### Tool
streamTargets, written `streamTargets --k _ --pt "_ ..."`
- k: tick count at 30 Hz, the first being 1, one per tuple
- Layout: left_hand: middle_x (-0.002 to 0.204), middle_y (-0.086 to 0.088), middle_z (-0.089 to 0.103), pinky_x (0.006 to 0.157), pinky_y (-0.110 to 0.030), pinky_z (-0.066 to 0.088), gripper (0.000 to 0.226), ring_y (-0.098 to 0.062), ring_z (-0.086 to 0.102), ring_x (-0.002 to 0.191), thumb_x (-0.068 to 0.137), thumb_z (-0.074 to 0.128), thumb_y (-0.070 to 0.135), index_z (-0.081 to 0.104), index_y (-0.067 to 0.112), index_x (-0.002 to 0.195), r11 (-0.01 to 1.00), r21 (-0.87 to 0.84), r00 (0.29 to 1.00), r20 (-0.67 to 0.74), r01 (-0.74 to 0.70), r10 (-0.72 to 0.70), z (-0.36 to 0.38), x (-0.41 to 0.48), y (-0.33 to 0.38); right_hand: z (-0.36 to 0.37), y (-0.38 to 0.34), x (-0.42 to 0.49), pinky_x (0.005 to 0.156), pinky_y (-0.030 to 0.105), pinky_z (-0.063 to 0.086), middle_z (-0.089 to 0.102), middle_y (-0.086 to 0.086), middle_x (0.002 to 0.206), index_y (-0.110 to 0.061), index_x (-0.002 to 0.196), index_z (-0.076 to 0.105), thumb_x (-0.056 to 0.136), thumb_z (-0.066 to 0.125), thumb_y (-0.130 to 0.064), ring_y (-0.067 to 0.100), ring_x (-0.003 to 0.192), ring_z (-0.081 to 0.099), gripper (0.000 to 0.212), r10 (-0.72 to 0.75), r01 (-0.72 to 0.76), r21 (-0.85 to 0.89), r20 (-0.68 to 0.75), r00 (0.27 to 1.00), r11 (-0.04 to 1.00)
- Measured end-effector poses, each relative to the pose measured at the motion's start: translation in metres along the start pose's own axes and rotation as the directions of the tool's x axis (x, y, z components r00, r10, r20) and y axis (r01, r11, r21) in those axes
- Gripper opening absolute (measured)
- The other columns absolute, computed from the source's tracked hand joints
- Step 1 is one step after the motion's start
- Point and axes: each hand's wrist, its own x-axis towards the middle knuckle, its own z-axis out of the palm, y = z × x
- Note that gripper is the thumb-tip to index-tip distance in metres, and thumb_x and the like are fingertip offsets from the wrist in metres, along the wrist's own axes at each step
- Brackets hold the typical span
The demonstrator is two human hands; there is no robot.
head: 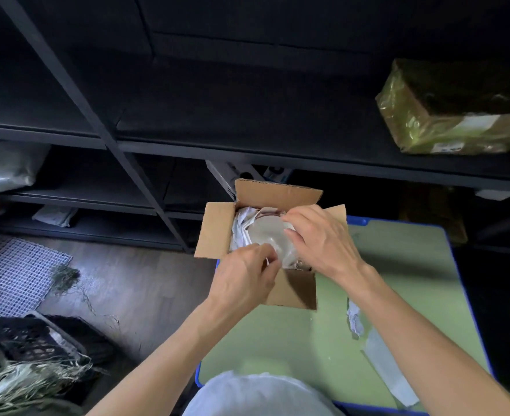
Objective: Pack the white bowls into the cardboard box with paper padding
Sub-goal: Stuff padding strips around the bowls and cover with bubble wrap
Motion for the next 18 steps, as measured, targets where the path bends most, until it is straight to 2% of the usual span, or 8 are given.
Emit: streamTargets --k 2,5,8,11,14,16,18 --pt "0.084 0.004 0.065 0.071 -0.040 0.047 0.021 -0.018 0.058 0.077 0.097 0.052 0.036 0.064 0.020 0.089 0.998 0.001 0.998 0.012 -0.056 0.056 0.007 0.002 0.018 -0.009 0.009 -0.013 0.093 0.038 0.048 0.067 0.001 0.117 -0.013 0.117 0.071 0.095 0.062 -0.018 0.025 0.110 0.059 0.024 0.010 -0.009 0.023 -0.033 0.999 1.000" --pt "0.082 0.006 0.063 0.069 -0.036 0.045 0.022 -0.014 0.056 0.077 0.098 0.053 0.037 0.062 0.020 0.087 0.985 -0.054 0.984 0.057 -0.164 0.167 0.021 0.001 0.046 -0.027 0.025 -0.035 0.091 0.038 0.049 0.068 0.002 0.113 -0.010 0.111 0.073 0.095 0.063 -0.014 0.027 0.104 0.058 0.019 0.039 -0.035 0.036 -0.126 0.991 0.999" --pt "0.081 0.008 0.062 0.068 -0.037 0.046 0.016 -0.013 0.056 0.075 0.096 0.052 0.031 0.062 0.023 0.086 0.960 -0.113 0.952 0.143 -0.256 0.270 0.045 -0.007 0.072 -0.044 0.045 -0.062 0.078 0.037 0.048 0.065 0.001 0.098 -0.011 0.097 0.070 0.095 0.062 -0.011 0.025 0.089 0.053 0.008 0.097 -0.094 0.023 -0.207 0.973 0.995" --pt "0.087 0.005 0.063 0.070 -0.039 0.048 0.018 -0.020 0.059 0.080 0.098 0.048 0.033 0.063 0.023 0.095 0.943 -0.095 0.906 0.262 -0.318 0.332 0.083 -0.015 0.087 -0.052 0.070 -0.093 0.066 0.040 0.046 0.058 -0.001 0.087 -0.012 0.087 0.062 0.097 0.058 -0.014 0.023 0.082 0.049 0.011 0.212 -0.212 0.024 -0.245 0.946 0.977" --pt "0.097 0.001 0.064 0.071 -0.036 0.047 0.020 -0.025 0.062 0.087 0.099 0.046 0.035 0.061 0.022 0.105 0.954 -0.013 0.896 0.340 -0.300 0.286 0.125 -0.019 0.092 -0.044 0.098 -0.127 0.066 0.042 0.048 0.058 -0.004 0.091 -0.016 0.091 0.061 0.099 0.055 -0.019 0.022 0.088 0.054 0.010 0.315 -0.312 0.042 -0.162 0.935 0.949" --pt "0.106 -0.001 0.064 0.072 -0.032 0.043 0.025 -0.026 0.063 0.092 0.099 0.047 0.038 0.058 0.021 0.113 0.968 0.059 0.899 0.388 -0.245 0.204 0.149 -0.017 0.091 -0.031 0.115 -0.148 0.070 0.041 0.049 0.060 -0.006 0.098 -0.020 0.099 0.063 0.099 0.054 -0.021 0.021 0.095 0.056 0.009 0.365 -0.363 0.041 -0.065 0.929 0.931" --pt "0.114 -0.003 0.062 0.075 -0.033 0.044 0.033 -0.028 0.063 0.098 0.099 0.047 0.043 0.055 0.017 0.119 0.967 0.163 0.899 0.425 -0.194 0.109 0.171 -0.010 0.087 -0.014 0.128 -0.165 0.075 0.036 0.048 0.062 -0.007 0.108 -0.022 0.111 0.063 0.100 0.051 -0.024 0.019 0.103 0.057 0.017 0.396 -0.397 0.015 0.044 0.917 0.918"
